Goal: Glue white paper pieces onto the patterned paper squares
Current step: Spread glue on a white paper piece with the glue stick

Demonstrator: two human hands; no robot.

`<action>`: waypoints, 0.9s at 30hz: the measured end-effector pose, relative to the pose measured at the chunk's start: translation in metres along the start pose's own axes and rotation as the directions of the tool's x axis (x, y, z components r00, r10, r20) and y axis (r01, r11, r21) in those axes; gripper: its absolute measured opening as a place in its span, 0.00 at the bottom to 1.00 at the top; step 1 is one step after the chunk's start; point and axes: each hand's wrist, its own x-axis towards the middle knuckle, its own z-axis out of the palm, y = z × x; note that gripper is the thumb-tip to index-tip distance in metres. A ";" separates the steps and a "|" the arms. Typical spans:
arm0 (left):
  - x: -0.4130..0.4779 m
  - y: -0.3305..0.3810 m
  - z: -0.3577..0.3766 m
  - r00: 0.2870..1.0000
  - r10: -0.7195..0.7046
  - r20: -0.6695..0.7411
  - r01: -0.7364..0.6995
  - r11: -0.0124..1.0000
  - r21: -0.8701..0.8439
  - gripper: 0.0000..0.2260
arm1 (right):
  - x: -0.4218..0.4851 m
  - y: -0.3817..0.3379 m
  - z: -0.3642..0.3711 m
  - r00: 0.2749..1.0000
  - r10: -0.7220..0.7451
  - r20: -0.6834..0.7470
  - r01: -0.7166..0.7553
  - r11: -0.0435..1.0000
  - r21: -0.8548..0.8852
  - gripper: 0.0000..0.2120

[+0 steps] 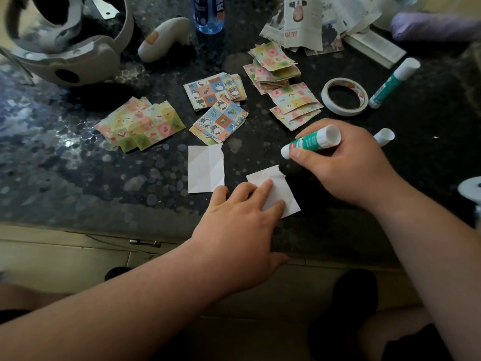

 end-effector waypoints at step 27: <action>0.002 -0.003 -0.003 0.998 0.021 0.052 -0.022 1.000 0.008 0.39 | -0.006 0.001 0.003 0.966 0.010 0.258 0.046 0.977 -0.210 0.06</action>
